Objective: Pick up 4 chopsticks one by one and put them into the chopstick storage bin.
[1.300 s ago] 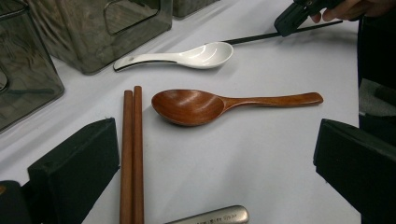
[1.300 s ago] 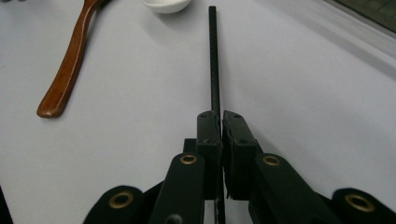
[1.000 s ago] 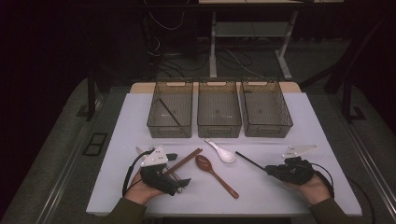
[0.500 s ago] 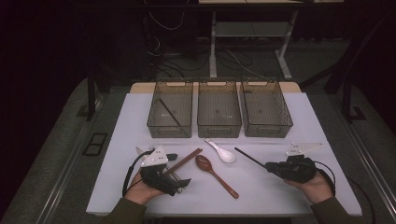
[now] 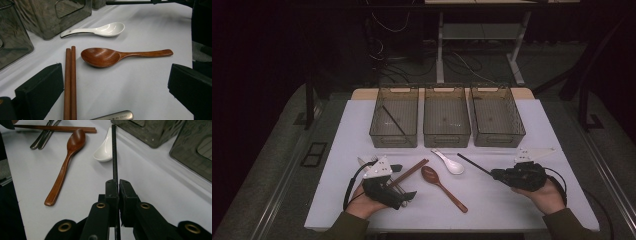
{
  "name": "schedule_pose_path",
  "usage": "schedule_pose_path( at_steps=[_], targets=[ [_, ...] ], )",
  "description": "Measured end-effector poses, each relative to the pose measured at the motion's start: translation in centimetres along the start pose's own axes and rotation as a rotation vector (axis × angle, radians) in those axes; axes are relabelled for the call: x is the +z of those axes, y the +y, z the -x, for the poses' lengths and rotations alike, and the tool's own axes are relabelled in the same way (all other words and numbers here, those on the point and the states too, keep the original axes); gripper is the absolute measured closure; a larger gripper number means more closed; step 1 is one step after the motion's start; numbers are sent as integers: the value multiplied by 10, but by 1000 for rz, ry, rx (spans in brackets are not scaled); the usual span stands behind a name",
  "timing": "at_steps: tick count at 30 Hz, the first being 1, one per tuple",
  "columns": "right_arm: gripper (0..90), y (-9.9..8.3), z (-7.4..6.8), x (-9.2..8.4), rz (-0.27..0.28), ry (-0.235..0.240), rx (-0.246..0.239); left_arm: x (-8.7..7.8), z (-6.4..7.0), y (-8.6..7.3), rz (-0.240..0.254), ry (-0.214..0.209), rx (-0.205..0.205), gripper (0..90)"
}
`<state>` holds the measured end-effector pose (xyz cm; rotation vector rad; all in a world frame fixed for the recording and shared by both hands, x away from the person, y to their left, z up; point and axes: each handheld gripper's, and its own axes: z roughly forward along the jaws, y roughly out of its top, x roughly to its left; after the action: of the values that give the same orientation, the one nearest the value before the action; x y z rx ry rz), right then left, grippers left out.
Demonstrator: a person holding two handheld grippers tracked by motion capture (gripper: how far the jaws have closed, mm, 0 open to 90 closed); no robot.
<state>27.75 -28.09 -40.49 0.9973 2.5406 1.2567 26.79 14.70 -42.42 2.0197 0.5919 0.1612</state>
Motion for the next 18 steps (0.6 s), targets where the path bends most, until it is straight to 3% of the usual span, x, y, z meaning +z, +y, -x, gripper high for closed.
schedule_pose_path(
  at_steps=[18],
  targets=[
    [859,28,1,8,40,9,-28,1,0,0,4,2,3,0]
  ],
)
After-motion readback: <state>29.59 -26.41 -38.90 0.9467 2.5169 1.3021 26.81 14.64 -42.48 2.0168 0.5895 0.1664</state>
